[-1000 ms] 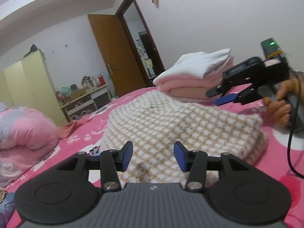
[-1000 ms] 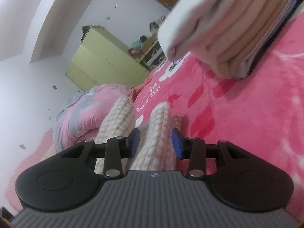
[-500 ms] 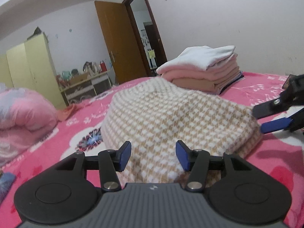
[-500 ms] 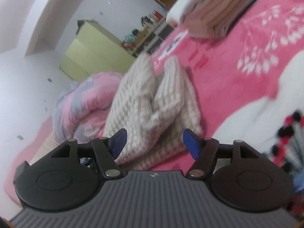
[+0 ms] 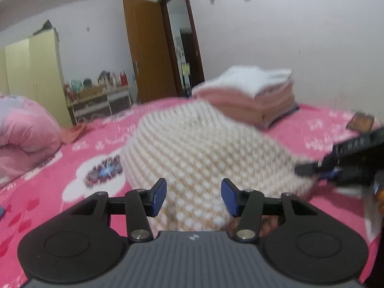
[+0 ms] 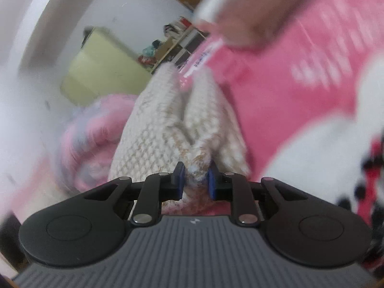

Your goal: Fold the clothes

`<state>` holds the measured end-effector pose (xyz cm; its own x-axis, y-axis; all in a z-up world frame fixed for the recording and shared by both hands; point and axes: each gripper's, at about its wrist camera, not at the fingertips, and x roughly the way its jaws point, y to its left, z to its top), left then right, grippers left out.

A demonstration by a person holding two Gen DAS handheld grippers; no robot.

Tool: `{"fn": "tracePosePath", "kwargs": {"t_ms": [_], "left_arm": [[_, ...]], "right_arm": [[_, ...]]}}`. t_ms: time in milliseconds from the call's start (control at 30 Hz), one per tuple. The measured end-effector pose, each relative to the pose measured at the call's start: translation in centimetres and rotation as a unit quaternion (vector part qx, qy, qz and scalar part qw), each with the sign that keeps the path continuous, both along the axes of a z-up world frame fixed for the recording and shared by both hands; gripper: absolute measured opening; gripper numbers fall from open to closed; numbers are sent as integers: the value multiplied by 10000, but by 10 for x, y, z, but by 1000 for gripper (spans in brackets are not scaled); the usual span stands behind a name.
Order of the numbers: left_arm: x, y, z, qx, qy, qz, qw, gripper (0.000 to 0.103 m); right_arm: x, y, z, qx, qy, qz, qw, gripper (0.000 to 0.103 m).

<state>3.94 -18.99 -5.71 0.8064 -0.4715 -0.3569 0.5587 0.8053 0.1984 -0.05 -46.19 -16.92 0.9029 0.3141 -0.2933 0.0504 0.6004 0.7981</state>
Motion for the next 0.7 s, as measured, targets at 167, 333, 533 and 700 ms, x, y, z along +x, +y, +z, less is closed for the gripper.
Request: {"fn": "tracePosePath", "kwargs": {"t_ms": [167, 333, 533, 700], "left_arm": [[8, -23, -8, 349, -210, -153, 9991, 54], [14, -41, -31, 671, -191, -142, 9975, 55], [13, -42, -34, 573, -204, -134, 9981, 57], [13, -37, -36, 453, -168, -199, 9986, 57]], "right_arm": [[-3, -4, 1, 47, -103, 72, 9999, 19], [-21, -10, 28, -574, -204, -31, 9981, 31], [0, 1, 85, -1891, -754, 86, 9790, 31], [81, 10, 106, -1994, -940, 685, 9730, 72]]}}
